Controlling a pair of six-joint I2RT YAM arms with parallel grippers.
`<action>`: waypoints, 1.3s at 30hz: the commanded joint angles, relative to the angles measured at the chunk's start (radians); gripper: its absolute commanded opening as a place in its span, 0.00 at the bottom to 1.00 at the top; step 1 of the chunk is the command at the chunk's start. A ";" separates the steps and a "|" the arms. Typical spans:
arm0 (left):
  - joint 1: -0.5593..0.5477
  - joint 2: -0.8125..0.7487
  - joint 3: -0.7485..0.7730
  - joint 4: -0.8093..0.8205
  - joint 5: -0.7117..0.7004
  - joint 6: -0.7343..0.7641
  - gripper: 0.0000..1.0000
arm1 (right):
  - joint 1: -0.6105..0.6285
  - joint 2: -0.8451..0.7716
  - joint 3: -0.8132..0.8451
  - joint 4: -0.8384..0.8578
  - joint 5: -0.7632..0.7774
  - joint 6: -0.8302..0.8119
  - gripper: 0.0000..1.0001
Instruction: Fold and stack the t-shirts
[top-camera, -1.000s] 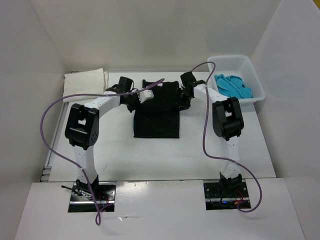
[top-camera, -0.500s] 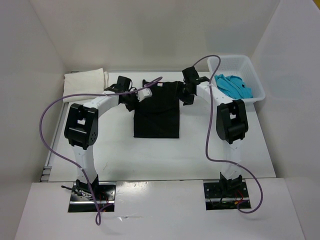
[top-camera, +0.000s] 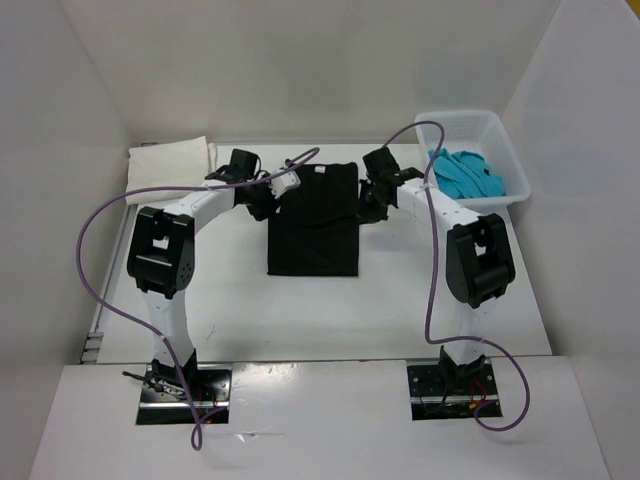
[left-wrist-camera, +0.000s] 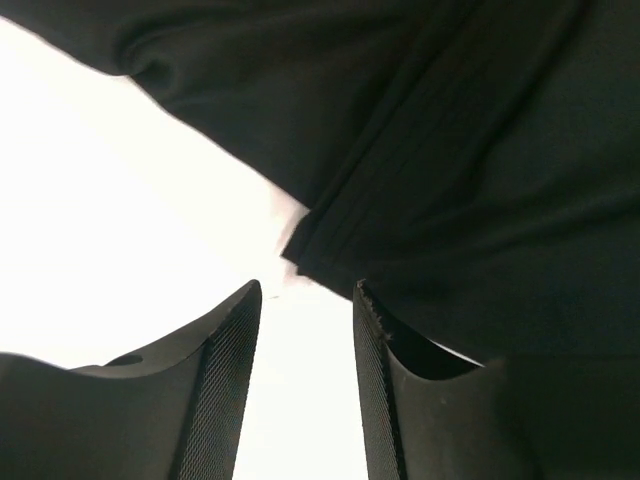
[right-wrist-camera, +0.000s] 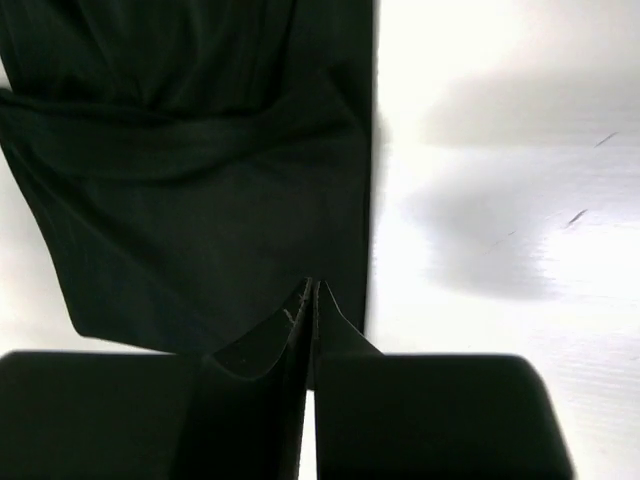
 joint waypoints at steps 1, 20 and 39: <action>0.025 -0.036 0.058 0.017 0.017 -0.031 0.50 | 0.030 -0.015 -0.023 0.056 -0.022 0.013 0.07; 0.109 0.188 0.199 -0.224 0.316 -0.263 0.67 | 0.039 0.344 0.348 -0.013 0.129 -0.110 0.59; 0.086 0.249 0.230 -0.201 0.368 -0.321 0.32 | 0.049 0.386 0.356 -0.024 0.138 -0.121 0.37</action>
